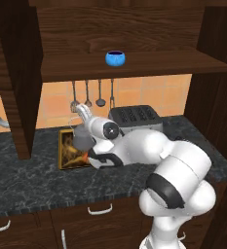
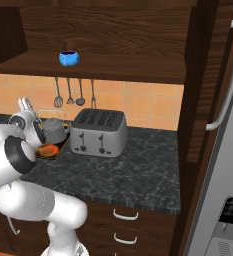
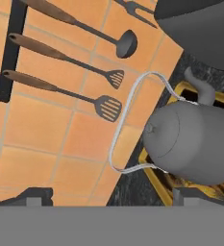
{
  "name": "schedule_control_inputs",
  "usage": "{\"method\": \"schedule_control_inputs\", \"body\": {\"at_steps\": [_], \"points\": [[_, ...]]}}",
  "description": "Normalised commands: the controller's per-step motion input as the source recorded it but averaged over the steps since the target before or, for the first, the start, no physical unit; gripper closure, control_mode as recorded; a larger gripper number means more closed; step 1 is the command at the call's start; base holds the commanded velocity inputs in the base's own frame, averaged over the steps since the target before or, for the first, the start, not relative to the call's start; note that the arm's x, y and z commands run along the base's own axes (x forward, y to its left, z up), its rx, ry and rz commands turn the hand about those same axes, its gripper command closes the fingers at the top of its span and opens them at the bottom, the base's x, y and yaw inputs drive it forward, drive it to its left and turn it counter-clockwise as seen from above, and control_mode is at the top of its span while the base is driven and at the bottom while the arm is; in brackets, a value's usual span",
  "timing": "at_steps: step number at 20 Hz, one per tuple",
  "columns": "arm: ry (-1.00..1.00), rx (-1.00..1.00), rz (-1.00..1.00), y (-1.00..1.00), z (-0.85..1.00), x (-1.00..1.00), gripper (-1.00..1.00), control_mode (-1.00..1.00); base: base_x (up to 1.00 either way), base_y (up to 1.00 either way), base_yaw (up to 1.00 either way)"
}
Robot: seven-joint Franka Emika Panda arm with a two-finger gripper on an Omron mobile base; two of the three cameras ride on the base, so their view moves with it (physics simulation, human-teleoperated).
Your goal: Pick the kettle from the counter and place it on the tray. Then pick the mug from the cabinet and place it on the tray. Then close the cabinet doors.
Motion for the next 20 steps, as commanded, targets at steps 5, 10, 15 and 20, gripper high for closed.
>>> {"method": "schedule_control_inputs", "body": {"at_steps": [5, 10, 15, 20], "points": [[0.15, -0.13, 0.00, -0.06, 0.75, -0.44, -1.00, -1.00, 0.00, 0.00, 0.00], [0.26, -0.14, 0.00, -0.09, 0.68, -0.43, -1.00, -1.00, 0.00, 0.00, 0.00], [0.10, 0.00, -0.01, -0.21, 0.24, -0.61, -1.00, -1.00, 0.00, 0.00, 0.00], [0.00, -0.17, 0.21, -0.09, 0.33, -0.59, -1.00, -1.00, 0.00, 0.00, 0.00]]}}
